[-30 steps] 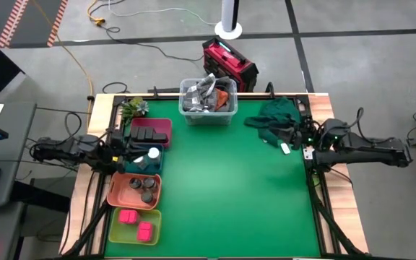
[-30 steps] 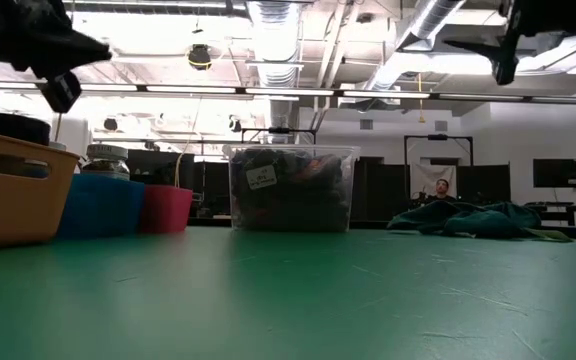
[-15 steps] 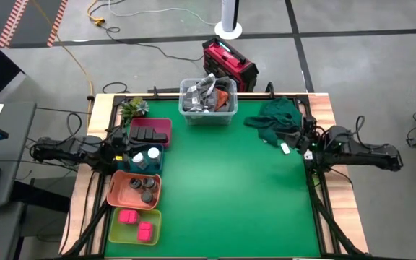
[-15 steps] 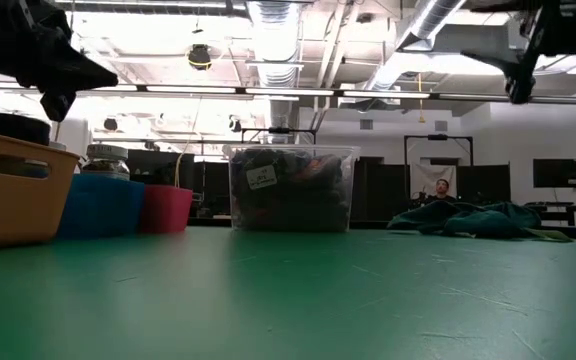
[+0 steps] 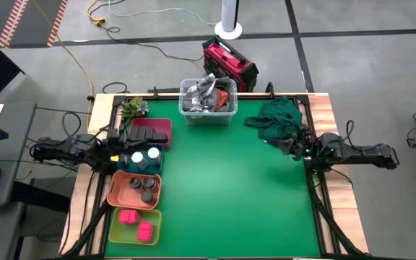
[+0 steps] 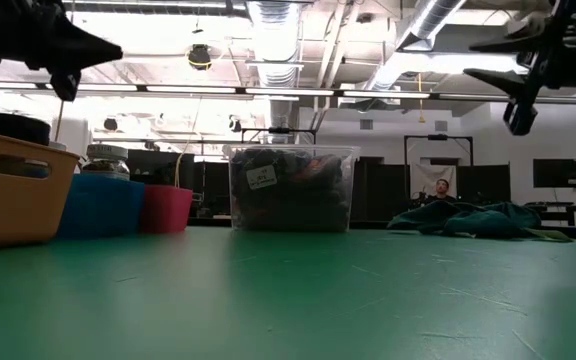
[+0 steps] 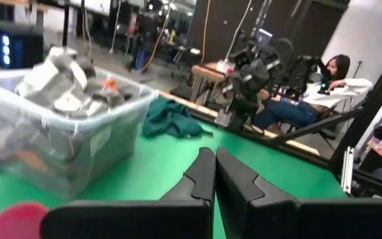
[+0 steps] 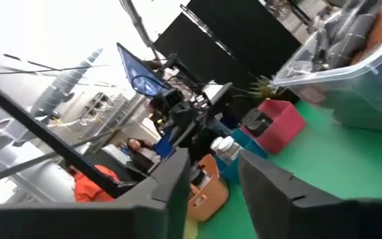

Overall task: Sort spices by type
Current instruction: Return to Home Position

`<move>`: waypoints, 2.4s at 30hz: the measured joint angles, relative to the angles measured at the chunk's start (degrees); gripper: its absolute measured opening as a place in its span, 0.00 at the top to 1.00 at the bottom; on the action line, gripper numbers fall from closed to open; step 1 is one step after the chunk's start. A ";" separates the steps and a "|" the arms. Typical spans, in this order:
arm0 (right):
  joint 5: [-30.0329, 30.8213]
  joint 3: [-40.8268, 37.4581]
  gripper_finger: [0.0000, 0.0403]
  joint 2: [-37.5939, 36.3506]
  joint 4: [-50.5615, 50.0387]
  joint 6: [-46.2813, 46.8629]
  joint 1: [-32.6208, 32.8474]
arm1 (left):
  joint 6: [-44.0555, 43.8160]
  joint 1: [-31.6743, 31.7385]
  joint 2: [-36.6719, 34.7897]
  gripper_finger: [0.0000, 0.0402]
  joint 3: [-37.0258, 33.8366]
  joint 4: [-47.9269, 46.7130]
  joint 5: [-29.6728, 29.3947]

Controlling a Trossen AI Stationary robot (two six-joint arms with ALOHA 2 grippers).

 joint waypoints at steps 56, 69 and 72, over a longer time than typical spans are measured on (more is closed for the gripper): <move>1.31 -4.47 0.90 2.02 -6.40 -25.00 0.73 | -1.44 0.00 0.00 0.99 -0.07 -27.16 -0.90; 1.31 -4.45 0.90 2.02 -6.42 -24.98 0.73 | -1.64 0.00 0.02 0.99 -0.07 -27.16 -0.92; 1.31 -4.45 0.90 2.02 -6.42 -24.98 0.73 | -1.70 0.00 0.00 0.99 -0.07 -27.16 -0.92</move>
